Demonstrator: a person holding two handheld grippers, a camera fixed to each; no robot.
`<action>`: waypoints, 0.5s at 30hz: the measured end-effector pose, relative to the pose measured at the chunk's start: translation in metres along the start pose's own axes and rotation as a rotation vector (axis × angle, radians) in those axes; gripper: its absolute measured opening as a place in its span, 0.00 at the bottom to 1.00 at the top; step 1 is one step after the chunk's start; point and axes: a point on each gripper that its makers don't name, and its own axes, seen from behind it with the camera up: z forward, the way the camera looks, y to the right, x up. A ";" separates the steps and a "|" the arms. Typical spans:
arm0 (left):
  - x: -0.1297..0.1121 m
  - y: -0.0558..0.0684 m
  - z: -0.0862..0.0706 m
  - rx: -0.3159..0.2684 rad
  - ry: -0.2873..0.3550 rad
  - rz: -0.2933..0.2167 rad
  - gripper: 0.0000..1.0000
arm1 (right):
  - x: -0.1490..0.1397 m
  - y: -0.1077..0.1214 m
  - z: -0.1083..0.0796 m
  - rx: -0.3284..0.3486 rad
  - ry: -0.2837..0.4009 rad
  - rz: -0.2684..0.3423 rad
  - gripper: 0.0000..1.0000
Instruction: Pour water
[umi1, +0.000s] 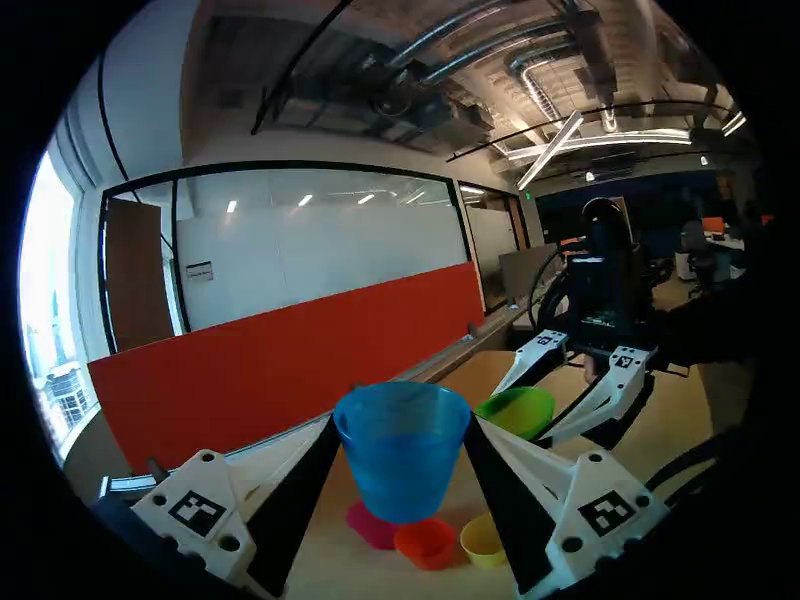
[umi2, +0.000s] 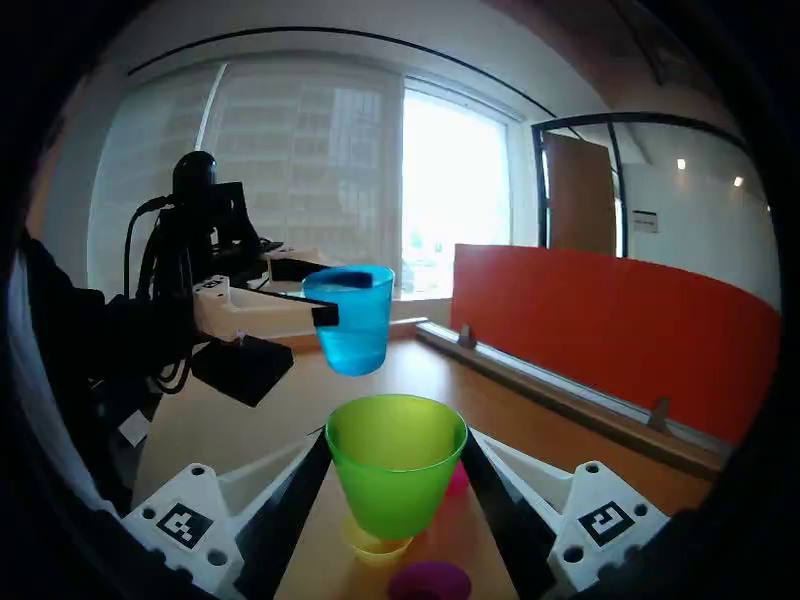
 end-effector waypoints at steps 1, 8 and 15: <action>0.001 -0.001 0.000 0.001 0.001 0.003 0.86 | 0.000 -0.001 0.000 0.002 0.000 0.001 0.92; 0.005 -0.003 0.001 0.008 0.006 0.028 0.86 | -0.003 -0.007 0.001 0.023 -0.004 0.004 0.92; 0.007 0.003 0.003 0.001 0.000 0.074 0.86 | -0.004 -0.014 0.003 0.041 -0.007 0.006 0.92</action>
